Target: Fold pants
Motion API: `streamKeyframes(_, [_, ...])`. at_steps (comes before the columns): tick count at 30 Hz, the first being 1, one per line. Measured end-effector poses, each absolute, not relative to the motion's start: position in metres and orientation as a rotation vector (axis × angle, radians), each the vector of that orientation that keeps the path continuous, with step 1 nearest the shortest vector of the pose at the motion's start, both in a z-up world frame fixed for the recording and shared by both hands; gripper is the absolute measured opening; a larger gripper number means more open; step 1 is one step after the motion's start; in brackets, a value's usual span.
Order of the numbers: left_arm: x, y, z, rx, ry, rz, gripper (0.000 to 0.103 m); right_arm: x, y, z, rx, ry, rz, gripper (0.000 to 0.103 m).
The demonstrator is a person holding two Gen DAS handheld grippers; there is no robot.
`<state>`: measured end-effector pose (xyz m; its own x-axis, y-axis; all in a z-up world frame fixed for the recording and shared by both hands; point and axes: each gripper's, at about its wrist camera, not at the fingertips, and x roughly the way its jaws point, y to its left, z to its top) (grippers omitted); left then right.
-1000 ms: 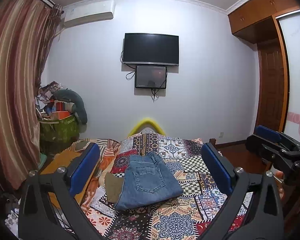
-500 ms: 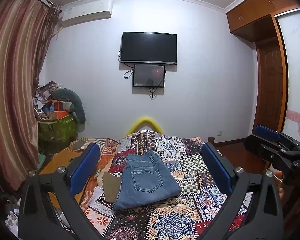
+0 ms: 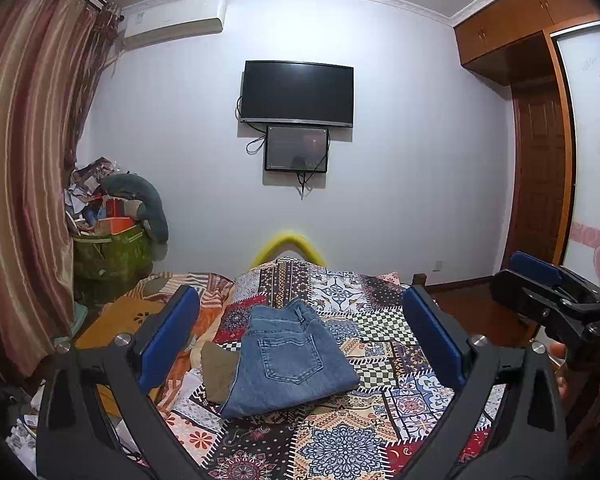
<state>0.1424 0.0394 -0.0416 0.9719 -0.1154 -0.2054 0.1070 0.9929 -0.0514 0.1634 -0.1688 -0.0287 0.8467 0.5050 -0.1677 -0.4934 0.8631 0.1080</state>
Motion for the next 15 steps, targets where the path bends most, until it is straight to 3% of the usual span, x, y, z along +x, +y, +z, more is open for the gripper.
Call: streamKeyframes(15, [0.1448,0.044,-0.0429,-0.073,0.216,-0.126,0.103,0.1654,-0.1707,-0.0295,0.06,0.196,0.521,0.102])
